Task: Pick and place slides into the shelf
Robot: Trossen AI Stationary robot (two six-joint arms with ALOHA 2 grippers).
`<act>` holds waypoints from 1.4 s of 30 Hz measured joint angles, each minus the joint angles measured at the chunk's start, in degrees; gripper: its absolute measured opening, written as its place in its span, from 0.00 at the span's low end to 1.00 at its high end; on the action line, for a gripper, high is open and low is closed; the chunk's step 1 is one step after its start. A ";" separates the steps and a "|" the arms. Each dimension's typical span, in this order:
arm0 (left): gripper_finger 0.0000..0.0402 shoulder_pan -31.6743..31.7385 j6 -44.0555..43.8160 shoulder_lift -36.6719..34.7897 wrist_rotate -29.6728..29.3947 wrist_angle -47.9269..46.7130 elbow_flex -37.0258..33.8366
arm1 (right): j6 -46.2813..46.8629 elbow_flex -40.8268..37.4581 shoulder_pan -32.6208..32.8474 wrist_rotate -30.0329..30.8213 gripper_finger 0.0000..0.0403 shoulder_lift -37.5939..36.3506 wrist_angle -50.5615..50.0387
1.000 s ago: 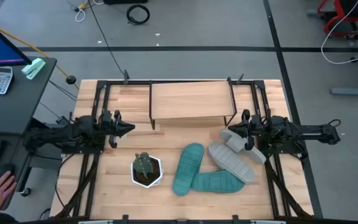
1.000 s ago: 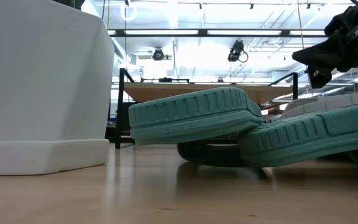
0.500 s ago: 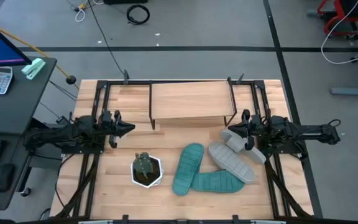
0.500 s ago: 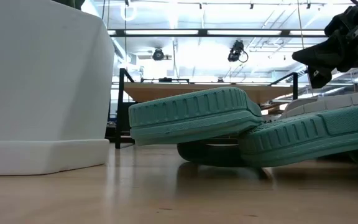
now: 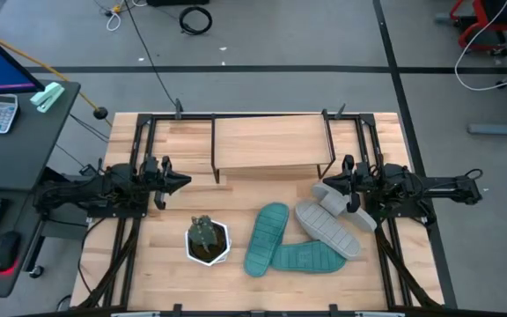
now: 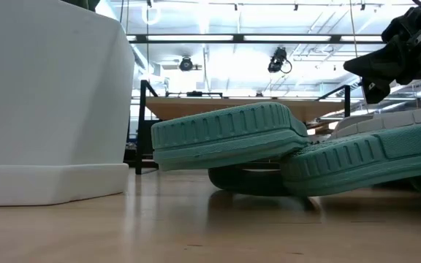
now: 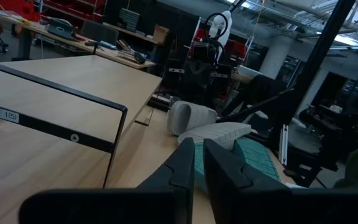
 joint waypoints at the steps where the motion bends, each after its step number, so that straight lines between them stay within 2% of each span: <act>1: 0.10 0.00 0.02 0.02 0.00 0.00 0.02 | 0.00 0.00 0.00 0.00 0.04 0.00 -0.01; 11: 0.07 0.01 0.01 0.00 -0.01 0.00 0.00 | 0.02 0.01 0.01 0.00 0.04 0.00 0.02; 21: 0.10 0.02 0.00 0.00 -0.02 0.00 0.02 | 0.00 0.01 0.01 0.00 0.04 0.00 0.02; 33: 0.07 0.00 0.00 0.00 0.00 0.00 0.02 | 0.00 0.01 0.01 0.00 0.04 0.00 0.00; 42: 0.10 0.00 0.00 0.00 0.00 0.00 0.00 | 0.01 0.00 0.00 0.00 0.04 0.00 0.02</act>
